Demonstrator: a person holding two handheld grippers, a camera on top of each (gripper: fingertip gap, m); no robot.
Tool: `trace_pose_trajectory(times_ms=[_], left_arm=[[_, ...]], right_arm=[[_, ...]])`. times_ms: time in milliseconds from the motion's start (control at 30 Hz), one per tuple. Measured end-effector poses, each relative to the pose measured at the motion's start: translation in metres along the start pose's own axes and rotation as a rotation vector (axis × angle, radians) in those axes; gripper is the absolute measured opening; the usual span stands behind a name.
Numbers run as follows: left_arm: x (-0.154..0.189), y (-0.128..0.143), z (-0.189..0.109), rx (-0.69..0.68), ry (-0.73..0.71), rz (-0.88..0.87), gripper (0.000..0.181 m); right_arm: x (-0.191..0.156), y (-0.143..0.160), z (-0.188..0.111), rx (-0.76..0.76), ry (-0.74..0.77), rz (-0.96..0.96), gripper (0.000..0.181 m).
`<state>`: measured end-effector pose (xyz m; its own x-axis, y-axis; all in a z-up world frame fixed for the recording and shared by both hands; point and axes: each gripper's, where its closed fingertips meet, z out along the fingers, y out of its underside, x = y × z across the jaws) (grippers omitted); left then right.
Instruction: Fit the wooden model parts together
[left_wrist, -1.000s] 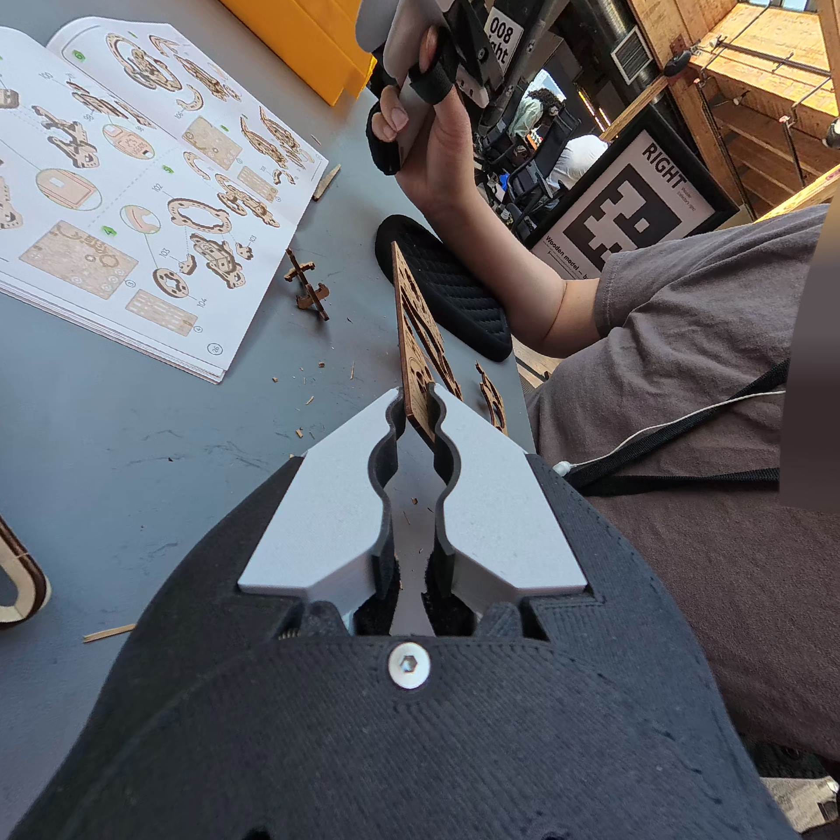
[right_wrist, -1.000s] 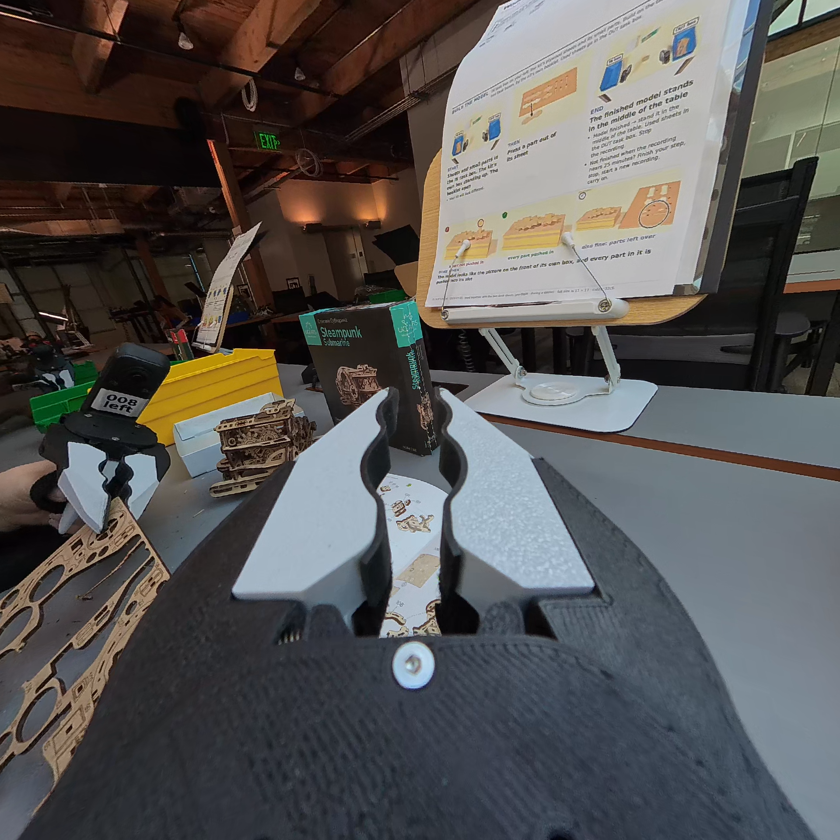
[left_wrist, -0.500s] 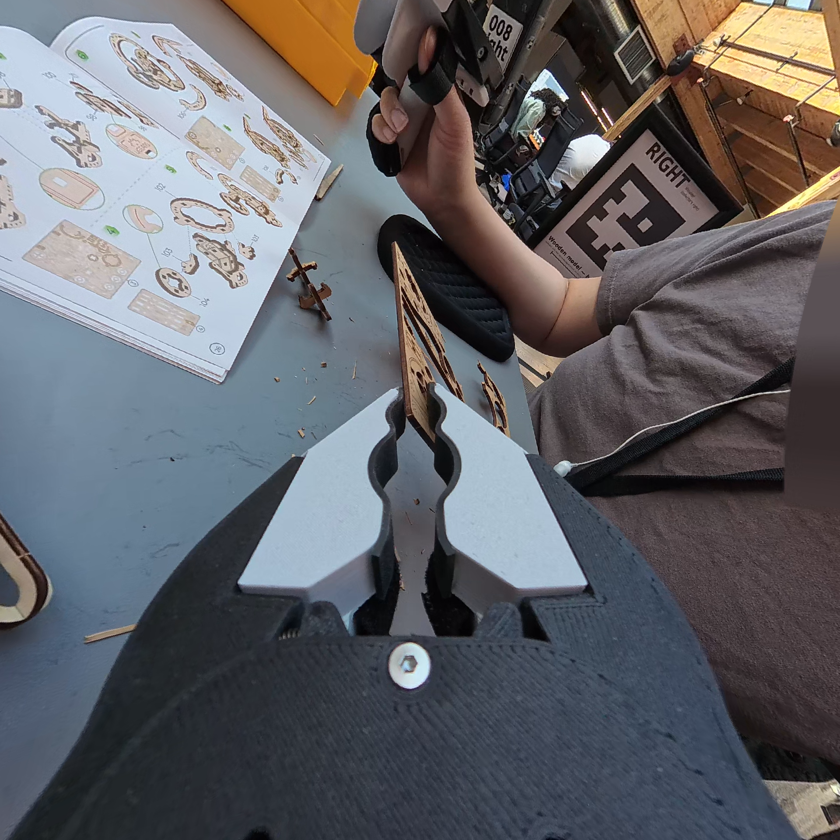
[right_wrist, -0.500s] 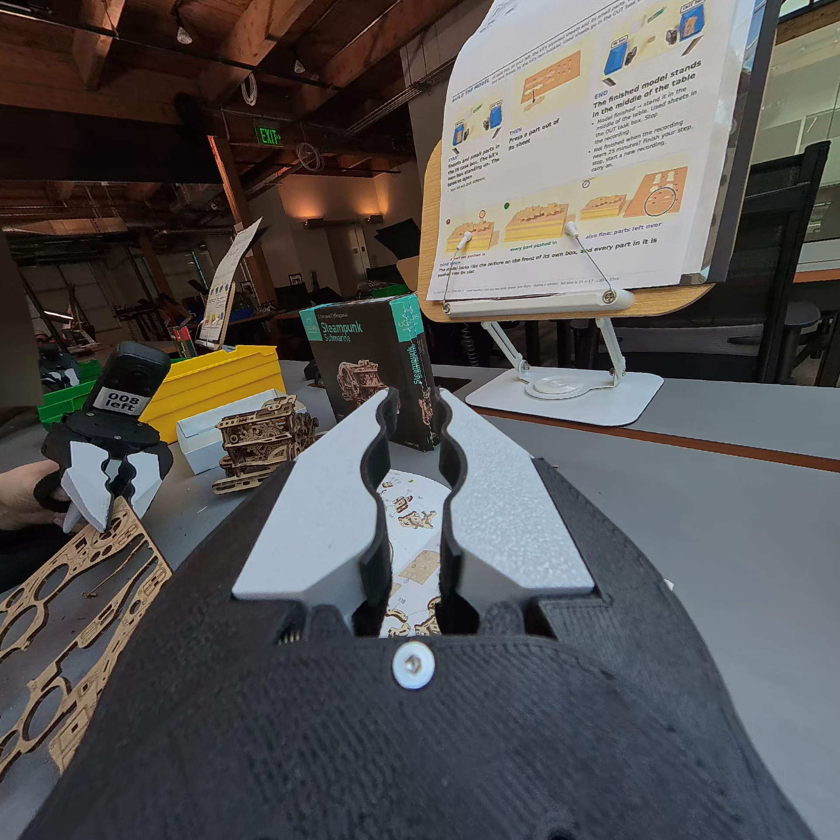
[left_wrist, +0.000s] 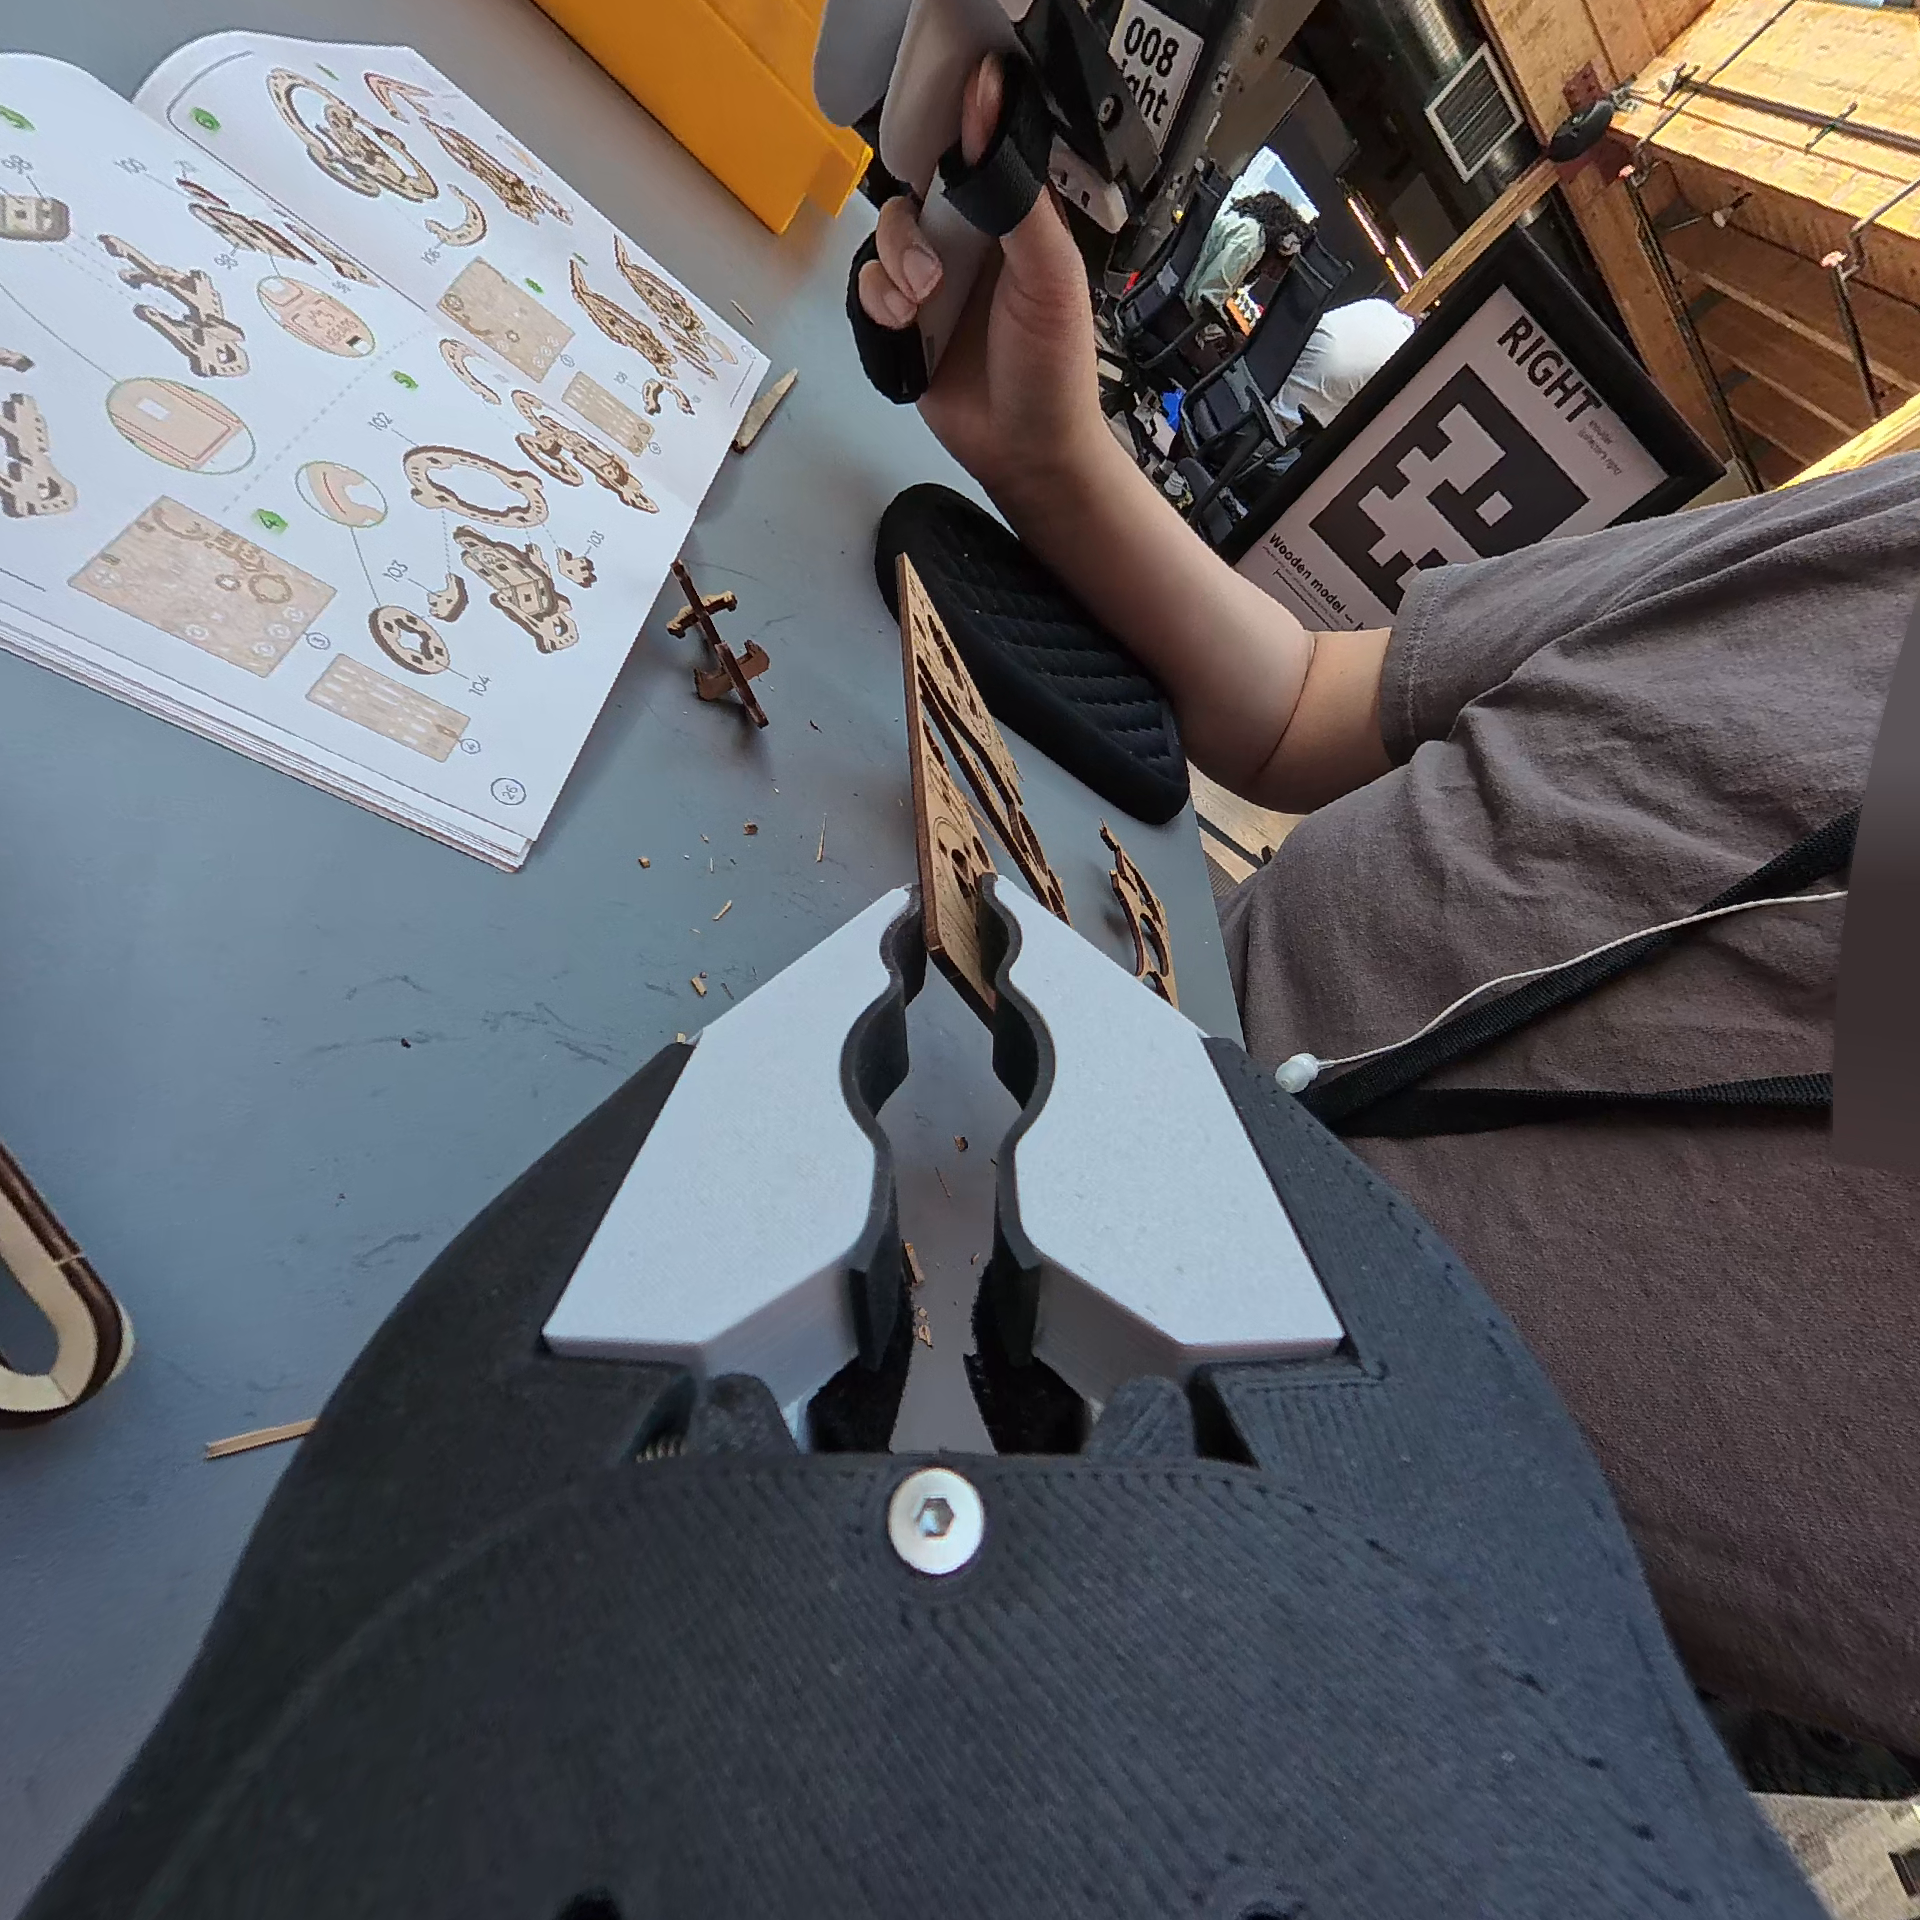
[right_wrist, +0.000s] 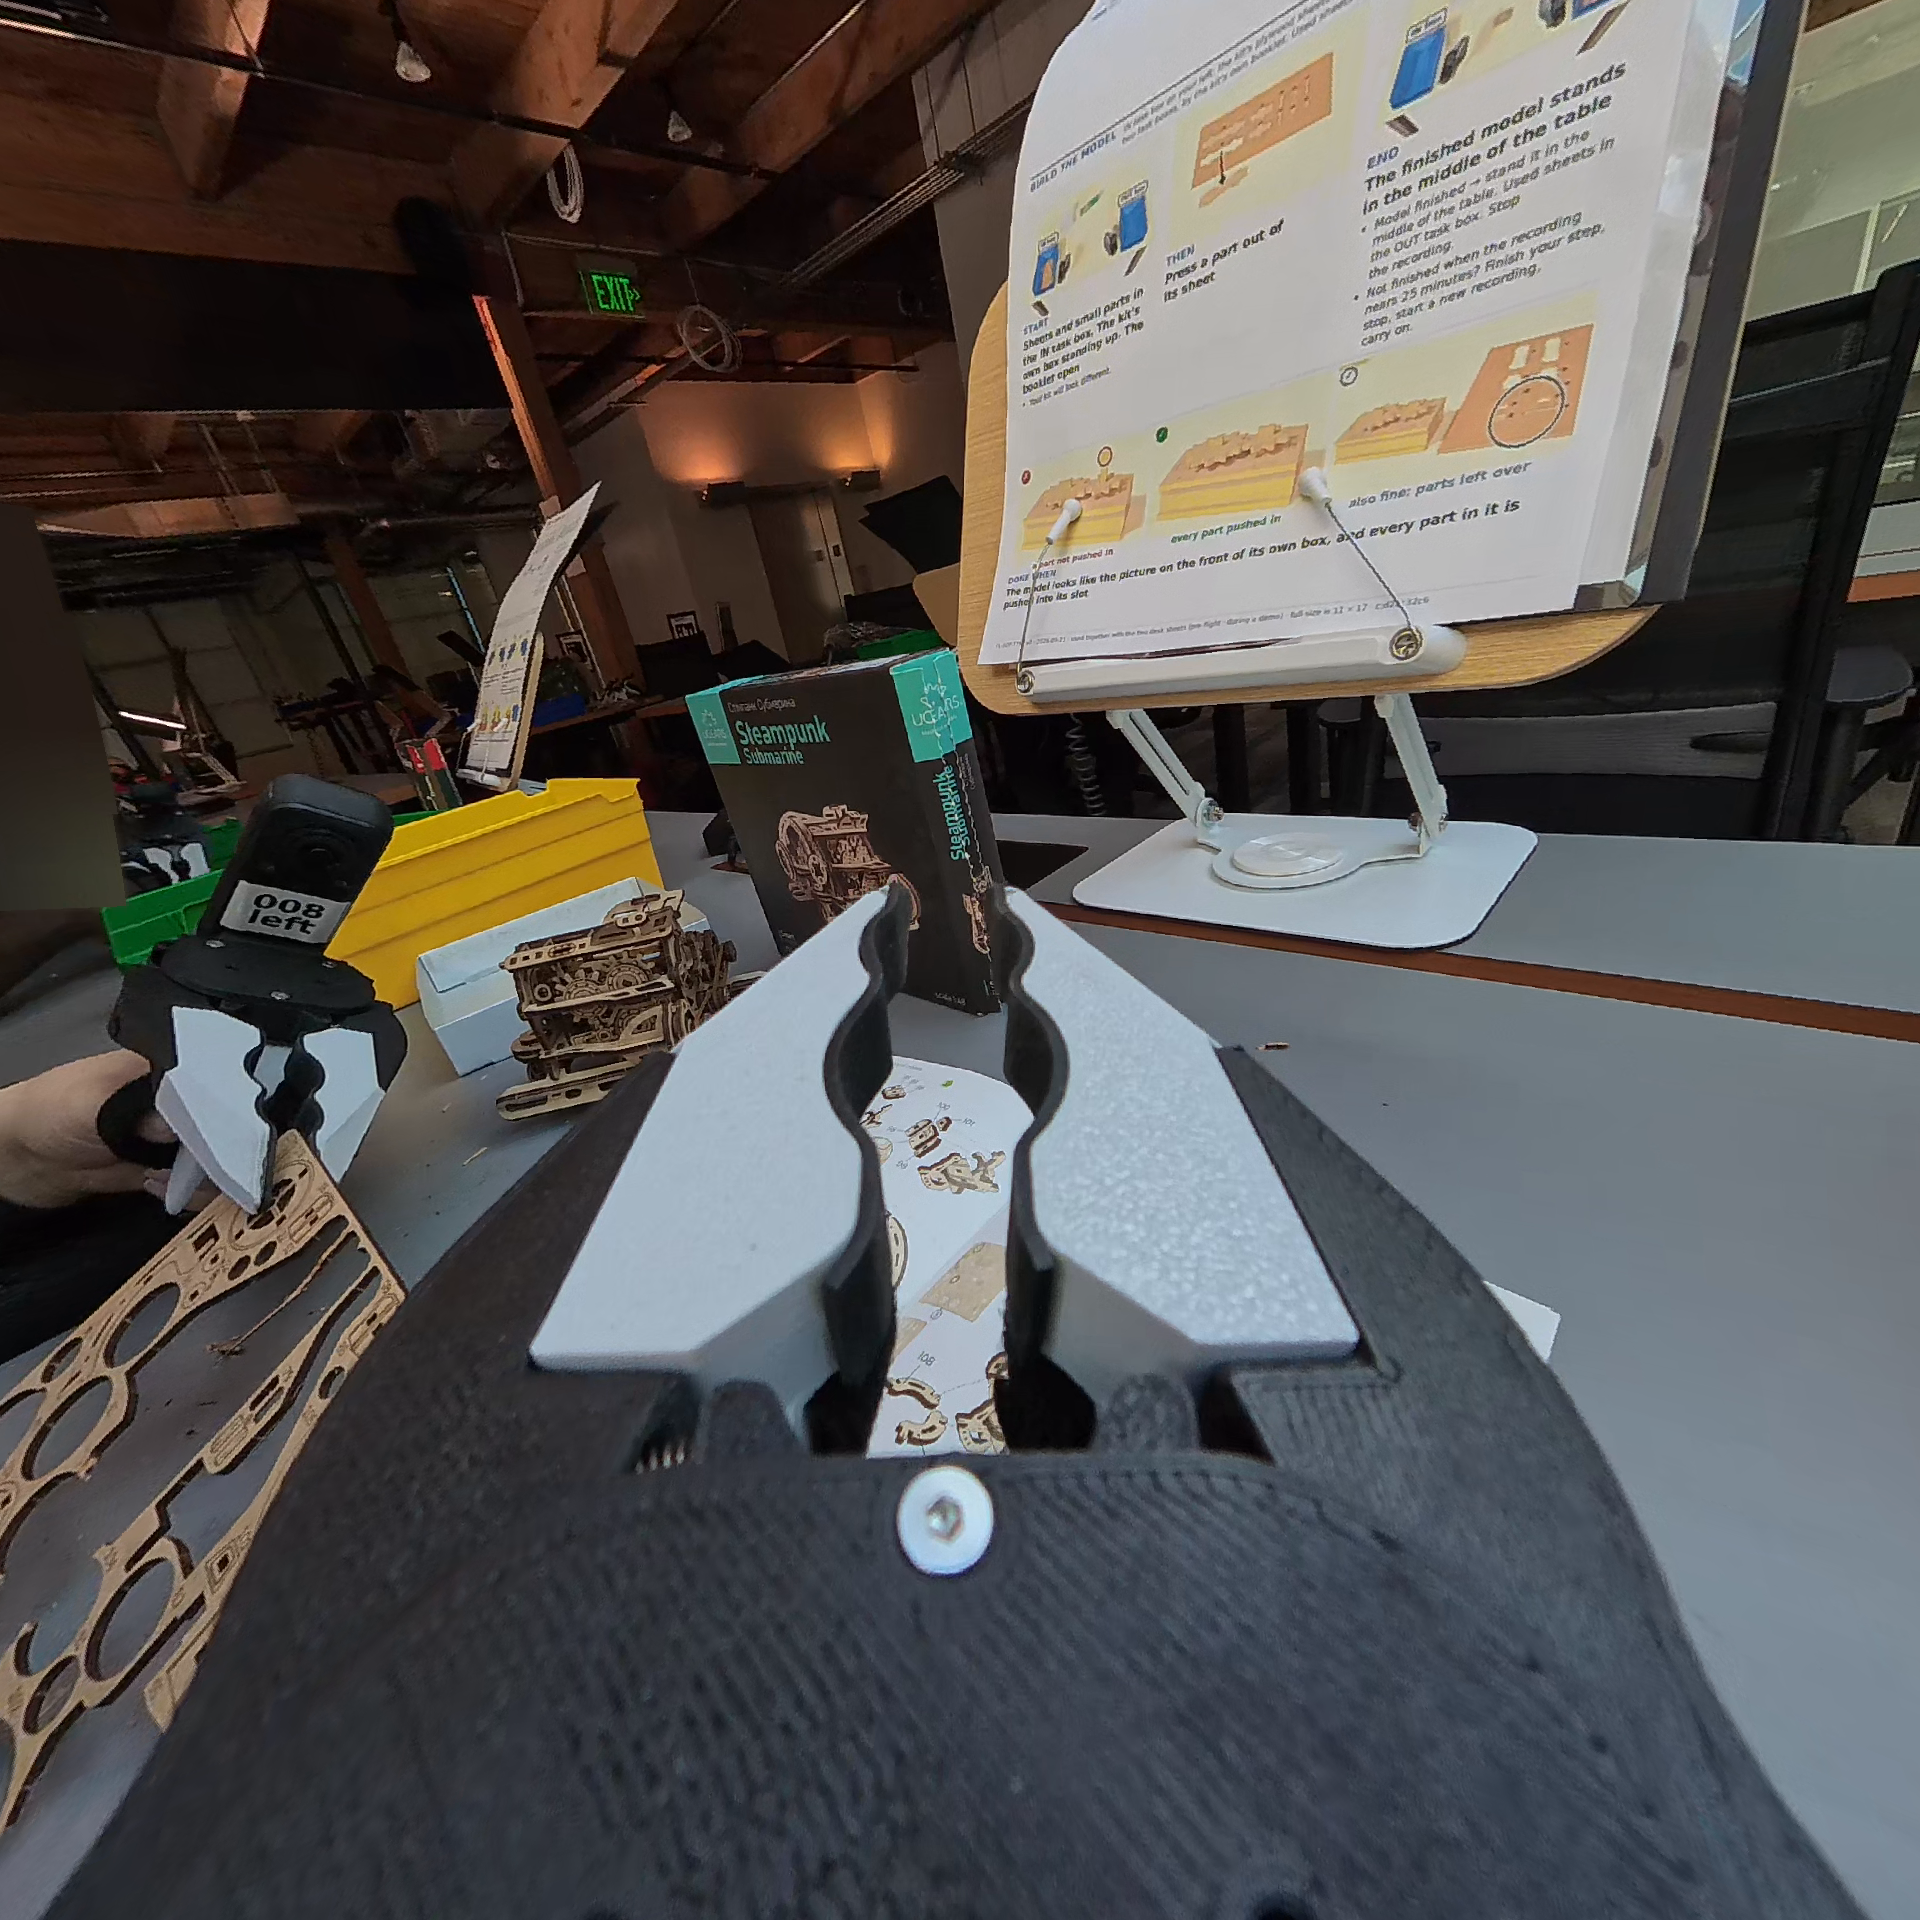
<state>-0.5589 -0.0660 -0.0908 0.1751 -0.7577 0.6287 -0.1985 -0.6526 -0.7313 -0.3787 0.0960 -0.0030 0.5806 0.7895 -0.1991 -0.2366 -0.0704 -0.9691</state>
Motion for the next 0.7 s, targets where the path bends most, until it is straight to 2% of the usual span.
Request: trace_pose_trajectory(times_ms=[700], left_arm=[[-0.002,0.0014,0.0008,-0.011,-0.015,0.003,0.007]], right_arm=[[-0.0006,0.0065,0.0028,-0.03,-0.014,0.025,0.013]])
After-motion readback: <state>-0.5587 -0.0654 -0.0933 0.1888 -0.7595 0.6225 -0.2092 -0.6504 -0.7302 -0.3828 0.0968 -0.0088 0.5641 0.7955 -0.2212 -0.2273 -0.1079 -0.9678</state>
